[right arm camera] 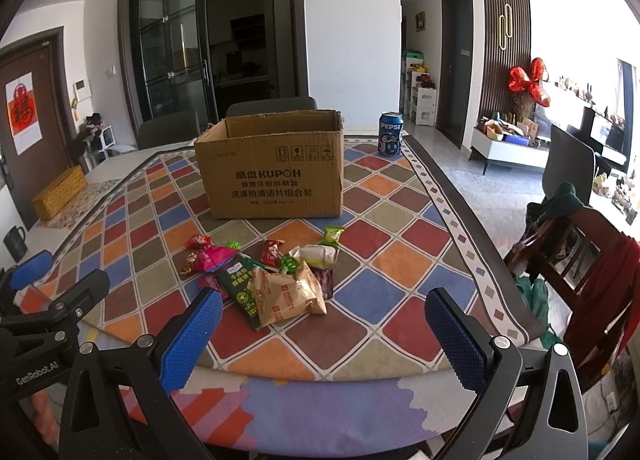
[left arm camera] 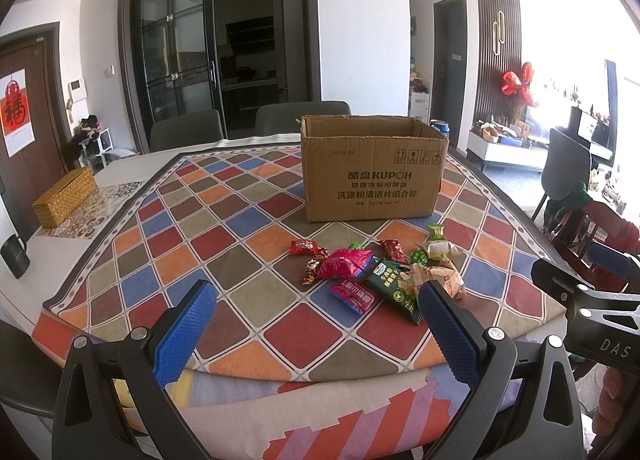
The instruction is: Organize snacks
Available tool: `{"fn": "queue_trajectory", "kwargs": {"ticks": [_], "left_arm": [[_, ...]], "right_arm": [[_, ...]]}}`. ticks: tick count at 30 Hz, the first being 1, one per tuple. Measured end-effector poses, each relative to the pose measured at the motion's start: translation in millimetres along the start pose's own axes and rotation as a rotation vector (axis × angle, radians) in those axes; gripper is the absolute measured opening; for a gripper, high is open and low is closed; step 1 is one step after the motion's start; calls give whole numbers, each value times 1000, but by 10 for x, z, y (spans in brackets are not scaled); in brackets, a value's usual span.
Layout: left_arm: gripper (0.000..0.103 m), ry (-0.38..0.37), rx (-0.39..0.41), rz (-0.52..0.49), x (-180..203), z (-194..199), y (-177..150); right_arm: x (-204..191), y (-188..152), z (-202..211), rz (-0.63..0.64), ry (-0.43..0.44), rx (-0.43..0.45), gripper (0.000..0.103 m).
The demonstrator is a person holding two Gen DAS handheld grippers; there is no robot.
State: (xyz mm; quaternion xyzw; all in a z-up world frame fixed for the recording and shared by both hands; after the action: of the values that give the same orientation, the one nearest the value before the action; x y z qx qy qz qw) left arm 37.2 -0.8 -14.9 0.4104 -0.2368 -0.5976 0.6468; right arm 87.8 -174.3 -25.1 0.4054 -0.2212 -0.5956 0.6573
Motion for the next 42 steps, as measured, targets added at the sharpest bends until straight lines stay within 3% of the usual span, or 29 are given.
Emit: {"fn": "queue_trajectory", "kwargs": {"ticks": [19,30,42], "left_arm": [[101,-18,-4,-12,70,-31,87],[95,-30,0,-65,154,-405,44],[85,-117,-76,-139,386,-913,-83]], "right_arm": [[-48,-36,-113,11,20,-39,102],[-20,-80,-537,8,69,-139,102],[86,-94,-1073,-24,87,-227,97]]}}
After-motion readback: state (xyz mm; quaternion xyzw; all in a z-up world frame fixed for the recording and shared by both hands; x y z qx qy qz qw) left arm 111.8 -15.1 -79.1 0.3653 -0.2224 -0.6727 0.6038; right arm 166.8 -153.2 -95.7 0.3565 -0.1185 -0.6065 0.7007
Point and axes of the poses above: each gripper's, at about its wrist camera, not at the fingertips, and z roughly against the way its jaws point, x to its right, y to its top, the point moved 5 cm from there along -z, roughly the way its jaws point, and after that the axes turned 15 degrees about y, right-handed, at the moved point
